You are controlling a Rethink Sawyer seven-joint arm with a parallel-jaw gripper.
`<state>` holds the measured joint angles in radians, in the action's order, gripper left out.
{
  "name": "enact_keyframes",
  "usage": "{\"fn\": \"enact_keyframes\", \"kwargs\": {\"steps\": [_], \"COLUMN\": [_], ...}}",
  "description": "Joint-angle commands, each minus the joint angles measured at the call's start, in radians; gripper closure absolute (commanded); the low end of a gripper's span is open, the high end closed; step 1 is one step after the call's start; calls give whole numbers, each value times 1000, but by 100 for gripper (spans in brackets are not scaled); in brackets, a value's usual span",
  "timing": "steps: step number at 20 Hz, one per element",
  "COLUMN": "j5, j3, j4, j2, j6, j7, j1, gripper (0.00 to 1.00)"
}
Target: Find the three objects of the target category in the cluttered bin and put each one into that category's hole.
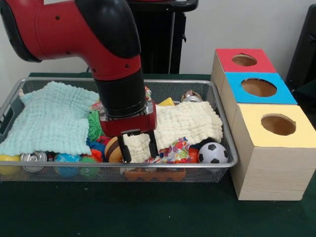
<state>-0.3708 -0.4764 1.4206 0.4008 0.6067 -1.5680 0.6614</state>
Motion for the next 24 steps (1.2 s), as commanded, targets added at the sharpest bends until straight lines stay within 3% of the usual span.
{"fn": "enact_keyframes", "kwargs": {"steps": [1, 24], "j5": [-81, -157], "j3": [-88, -154], "j4": [-60, -86], "j2": [-50, -94], "j6": [150, 215], "j7": [318, 345], "j1": [36, 60], "gripper": [0, 0]}}
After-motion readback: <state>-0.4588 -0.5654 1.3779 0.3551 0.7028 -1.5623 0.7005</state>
